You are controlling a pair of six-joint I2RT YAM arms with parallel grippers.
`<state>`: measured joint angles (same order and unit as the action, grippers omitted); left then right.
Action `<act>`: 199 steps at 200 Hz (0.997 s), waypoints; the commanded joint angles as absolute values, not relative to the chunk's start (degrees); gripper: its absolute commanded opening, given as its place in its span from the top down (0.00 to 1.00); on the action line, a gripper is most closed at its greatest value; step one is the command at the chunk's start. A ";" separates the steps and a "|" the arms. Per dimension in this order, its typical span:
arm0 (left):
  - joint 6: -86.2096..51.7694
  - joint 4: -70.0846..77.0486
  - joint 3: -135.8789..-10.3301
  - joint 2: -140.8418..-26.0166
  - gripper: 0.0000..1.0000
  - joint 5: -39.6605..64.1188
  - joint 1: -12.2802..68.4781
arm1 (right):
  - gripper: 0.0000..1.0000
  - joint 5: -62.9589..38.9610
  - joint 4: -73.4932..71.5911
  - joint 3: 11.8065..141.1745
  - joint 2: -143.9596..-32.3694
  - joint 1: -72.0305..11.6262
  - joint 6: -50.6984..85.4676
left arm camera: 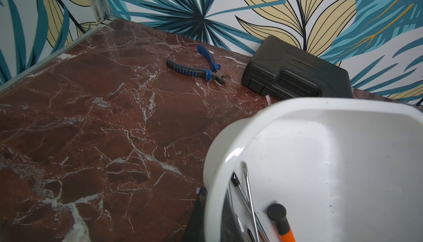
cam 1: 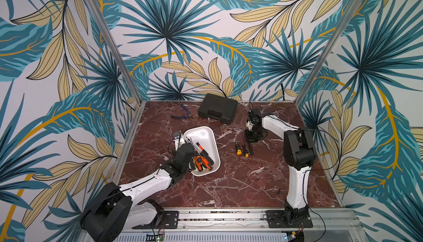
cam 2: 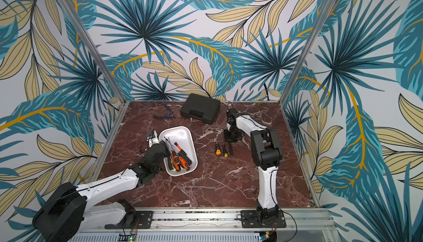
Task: Take out the screwdriver from the storage box
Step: Place the socket head at the center of the board.
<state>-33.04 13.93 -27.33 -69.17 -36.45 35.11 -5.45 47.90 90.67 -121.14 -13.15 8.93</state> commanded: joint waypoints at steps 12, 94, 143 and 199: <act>-34.15 17.71 -26.19 -66.71 1.00 -37.39 35.24 | 0.94 -6.15 49.13 91.45 -123.40 -13.01 8.51; -34.19 17.86 -26.10 -66.53 1.00 -37.44 35.24 | 0.84 -5.36 49.61 92.11 -123.36 -13.01 8.64; -33.84 18.11 -26.27 -66.45 1.00 -37.50 35.24 | 0.76 -4.76 50.41 92.46 -120.74 -13.01 8.83; -33.50 18.11 -26.63 -66.36 1.00 -37.35 35.24 | 0.69 -3.08 51.73 91.12 -109.16 -13.56 8.47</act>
<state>-32.93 13.91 -27.11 -68.47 -36.45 35.16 -4.32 49.93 91.50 -117.45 -13.13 8.91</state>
